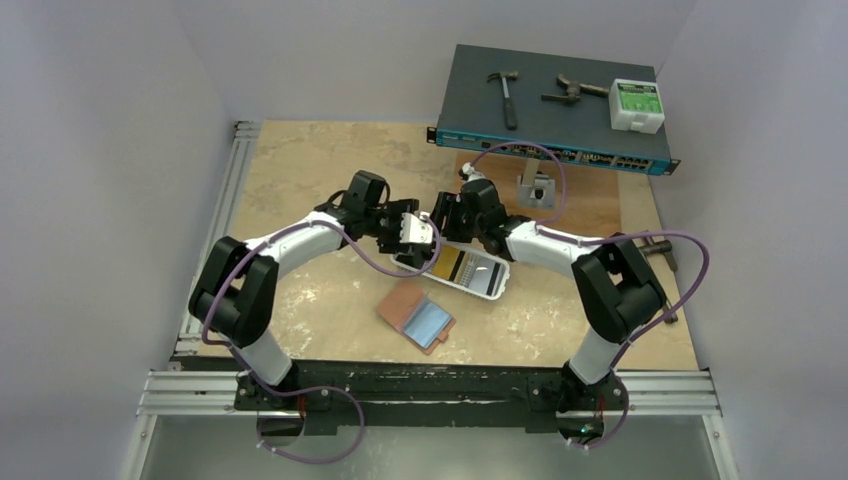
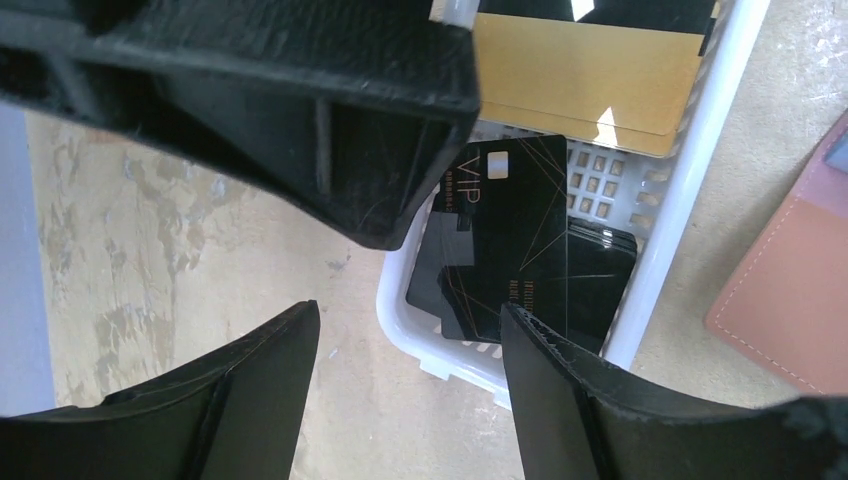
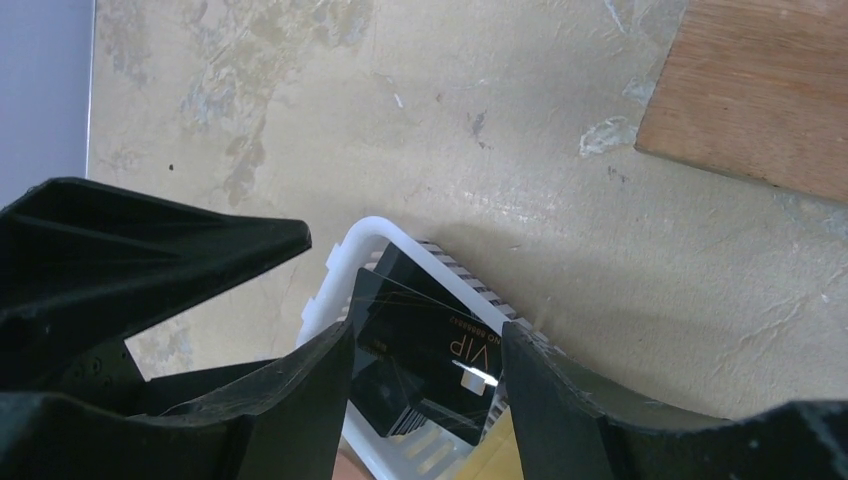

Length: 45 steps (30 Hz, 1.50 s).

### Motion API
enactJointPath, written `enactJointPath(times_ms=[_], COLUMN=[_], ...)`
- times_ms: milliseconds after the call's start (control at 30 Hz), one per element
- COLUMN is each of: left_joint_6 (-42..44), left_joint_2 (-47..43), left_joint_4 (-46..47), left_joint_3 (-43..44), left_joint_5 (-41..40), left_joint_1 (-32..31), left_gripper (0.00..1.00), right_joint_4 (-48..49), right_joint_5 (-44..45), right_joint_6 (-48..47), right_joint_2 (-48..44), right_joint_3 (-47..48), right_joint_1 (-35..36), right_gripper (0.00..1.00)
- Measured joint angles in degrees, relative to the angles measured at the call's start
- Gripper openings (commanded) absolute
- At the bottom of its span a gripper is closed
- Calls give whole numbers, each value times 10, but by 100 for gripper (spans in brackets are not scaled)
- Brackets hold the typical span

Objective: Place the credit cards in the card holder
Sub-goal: Pick up the credit card from the storage box.

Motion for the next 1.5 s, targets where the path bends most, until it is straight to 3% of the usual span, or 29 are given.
enactJointPath(times_ms=[667, 1500], left_joint_6=[99, 114], left_joint_2=[17, 17], left_joint_4=[50, 67], left_joint_3=[-42, -50], left_joint_5=[-47, -56], left_joint_1=[-23, -30], left_gripper=[64, 61], right_joint_4=[29, 22], right_joint_5=[-27, -34], right_joint_6=[2, 3], right_joint_2=[14, 27], right_joint_3=[-29, -36], right_joint_1=[2, 7], right_gripper=[55, 50])
